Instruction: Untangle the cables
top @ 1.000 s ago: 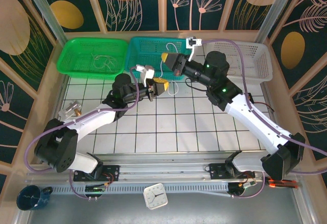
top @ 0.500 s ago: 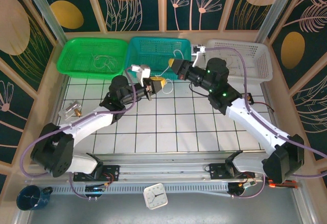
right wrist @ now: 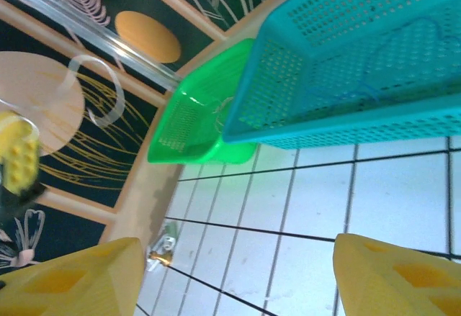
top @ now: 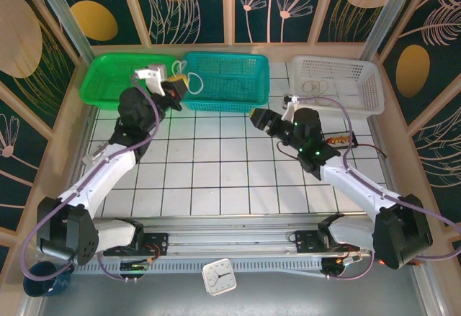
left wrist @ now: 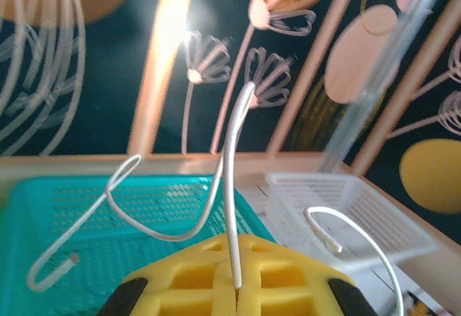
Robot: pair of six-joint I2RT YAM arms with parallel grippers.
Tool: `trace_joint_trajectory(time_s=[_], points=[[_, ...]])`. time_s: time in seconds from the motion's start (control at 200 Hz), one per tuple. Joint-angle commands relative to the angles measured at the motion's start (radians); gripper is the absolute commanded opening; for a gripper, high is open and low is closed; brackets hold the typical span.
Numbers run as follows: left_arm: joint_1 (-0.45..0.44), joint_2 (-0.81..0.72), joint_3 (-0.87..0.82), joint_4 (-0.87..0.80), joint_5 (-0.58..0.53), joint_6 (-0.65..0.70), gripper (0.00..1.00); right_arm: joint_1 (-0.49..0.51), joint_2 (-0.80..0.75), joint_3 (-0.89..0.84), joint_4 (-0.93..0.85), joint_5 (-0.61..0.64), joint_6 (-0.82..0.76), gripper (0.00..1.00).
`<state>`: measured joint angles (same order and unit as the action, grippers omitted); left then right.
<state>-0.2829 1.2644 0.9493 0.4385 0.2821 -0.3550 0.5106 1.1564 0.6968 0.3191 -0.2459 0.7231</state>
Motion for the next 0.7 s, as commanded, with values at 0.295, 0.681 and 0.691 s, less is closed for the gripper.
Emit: trace_joint_trajectory(time_s=[0.295, 0.681, 0.691], points=[[0.204, 0.253, 0.333, -0.188, -0.116, 0.079, 0.00, -0.011, -0.149, -0.080, -0.106, 0.093, -0.057, 0.72], [0.354, 0.513, 0.384, -0.174, -0.212, 0.022, 0.00, -0.046, -0.264, -0.083, -0.277, 0.178, -0.134, 0.73], [0.358, 0.519, 0.387, -0.176, -0.212, 0.022, 0.00, -0.047, -0.266, -0.082, -0.281, 0.179, -0.136, 0.73]])
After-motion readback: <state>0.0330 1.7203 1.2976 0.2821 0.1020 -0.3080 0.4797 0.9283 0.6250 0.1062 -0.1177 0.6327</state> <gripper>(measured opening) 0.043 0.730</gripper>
